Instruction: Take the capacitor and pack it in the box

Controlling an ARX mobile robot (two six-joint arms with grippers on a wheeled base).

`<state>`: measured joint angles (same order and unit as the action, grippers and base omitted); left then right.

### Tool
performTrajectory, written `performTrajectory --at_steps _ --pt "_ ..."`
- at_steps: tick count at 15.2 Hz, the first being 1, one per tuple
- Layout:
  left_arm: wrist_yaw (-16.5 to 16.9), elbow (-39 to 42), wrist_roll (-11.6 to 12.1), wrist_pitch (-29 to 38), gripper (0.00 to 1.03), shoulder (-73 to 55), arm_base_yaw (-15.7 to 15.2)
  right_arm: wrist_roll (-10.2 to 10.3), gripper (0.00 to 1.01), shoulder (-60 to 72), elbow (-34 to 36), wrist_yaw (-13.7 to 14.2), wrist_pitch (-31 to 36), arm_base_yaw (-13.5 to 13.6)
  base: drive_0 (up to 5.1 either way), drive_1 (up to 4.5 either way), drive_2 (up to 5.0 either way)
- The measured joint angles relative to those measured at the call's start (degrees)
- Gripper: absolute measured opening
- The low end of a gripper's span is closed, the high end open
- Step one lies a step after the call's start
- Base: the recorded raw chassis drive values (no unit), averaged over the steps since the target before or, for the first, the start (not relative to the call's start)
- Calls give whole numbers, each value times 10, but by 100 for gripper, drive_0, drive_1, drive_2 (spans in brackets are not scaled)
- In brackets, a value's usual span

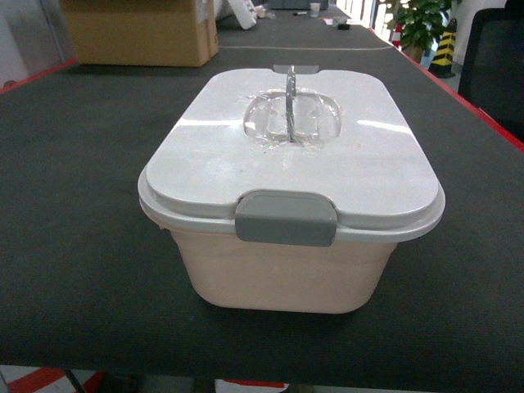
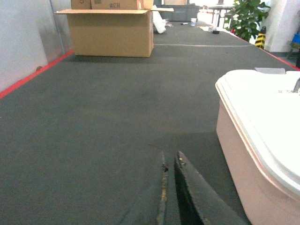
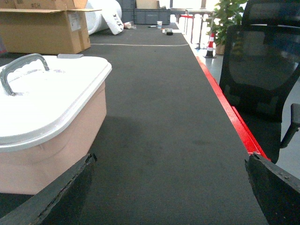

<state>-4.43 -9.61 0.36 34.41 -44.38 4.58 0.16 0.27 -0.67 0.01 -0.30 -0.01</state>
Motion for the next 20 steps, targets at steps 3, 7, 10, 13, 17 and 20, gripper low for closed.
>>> performTrajectory --at_steps 3,7,10,13,17,20 --pt "40 20 -1 -13 2 30 -45 0 98 0 0 0 0 0 0 0 0" --pt "44 41 -2 -35 2 76 -44 0 98 0 0 0 0 0 0 0 0" --pt "44 58 -2 -61 2 116 -44 0 98 0 0 0 0 0 0 0 0" --pt "44 71 -2 -100 2 170 -44 0 98 0 0 0 0 0 0 0 0" --pt "44 89 -2 -136 2 234 -44 0 98 0 0 0 0 0 0 0 0" --pt "44 89 -2 -183 2 281 -44 0 98 0 0 0 0 0 0 0 0"
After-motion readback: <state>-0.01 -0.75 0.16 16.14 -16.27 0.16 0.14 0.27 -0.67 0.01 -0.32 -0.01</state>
